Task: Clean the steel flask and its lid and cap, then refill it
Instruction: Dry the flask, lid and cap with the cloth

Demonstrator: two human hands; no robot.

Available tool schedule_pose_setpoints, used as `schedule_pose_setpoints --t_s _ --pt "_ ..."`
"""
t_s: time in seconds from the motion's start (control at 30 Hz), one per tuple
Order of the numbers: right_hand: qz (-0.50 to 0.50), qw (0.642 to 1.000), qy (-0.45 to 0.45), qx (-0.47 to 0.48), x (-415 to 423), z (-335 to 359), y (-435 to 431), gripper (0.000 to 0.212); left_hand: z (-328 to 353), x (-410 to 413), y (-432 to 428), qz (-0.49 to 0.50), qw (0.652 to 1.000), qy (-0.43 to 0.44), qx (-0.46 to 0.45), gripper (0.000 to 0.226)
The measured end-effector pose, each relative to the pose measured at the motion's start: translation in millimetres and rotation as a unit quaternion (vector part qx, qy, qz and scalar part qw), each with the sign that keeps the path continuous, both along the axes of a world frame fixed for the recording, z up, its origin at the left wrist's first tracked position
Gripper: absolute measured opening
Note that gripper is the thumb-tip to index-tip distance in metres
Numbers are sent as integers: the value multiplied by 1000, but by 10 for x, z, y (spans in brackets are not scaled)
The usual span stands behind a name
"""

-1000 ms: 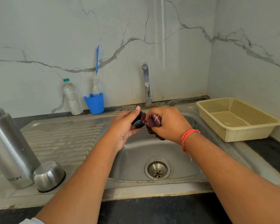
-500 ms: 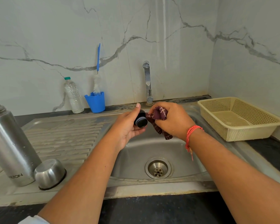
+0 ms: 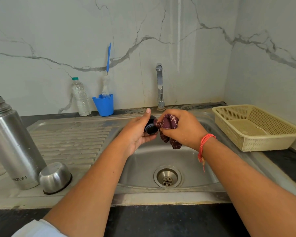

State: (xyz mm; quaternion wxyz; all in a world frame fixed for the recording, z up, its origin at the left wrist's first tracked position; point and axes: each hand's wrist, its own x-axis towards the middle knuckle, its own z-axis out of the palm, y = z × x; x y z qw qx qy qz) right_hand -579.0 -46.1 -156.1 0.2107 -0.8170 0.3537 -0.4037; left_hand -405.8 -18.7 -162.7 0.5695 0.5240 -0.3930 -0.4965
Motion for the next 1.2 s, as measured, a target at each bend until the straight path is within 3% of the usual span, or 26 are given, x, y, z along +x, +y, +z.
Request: schedule_pose_setpoints --t_s 0.33,0.47,0.63,0.77,0.97,1.1,1.2 --pt "-46 998 22 -26 -28 -22 -70 16 19 -36 28 -35 999 -4 6 40" --pt "-96 994 16 -41 -76 -19 -121 25 54 -33 58 -73 997 26 1 36" --pt "-74 993 -21 -89 -43 -6 -47 15 33 -53 36 -25 999 24 -8 40" --pt "-89 990 10 -113 -11 -14 -44 14 28 -43 37 -3 1000 -8 -2 43" --pt "-126 984 50 -116 -42 -2 -56 15 59 -85 69 -10 998 57 -8 37" --pt "-110 986 5 -128 -55 3 -34 14 56 -95 72 -14 1000 22 2 36" --pt "-114 987 30 -109 -49 -15 -56 15 56 -80 79 -6 1000 10 4 37"
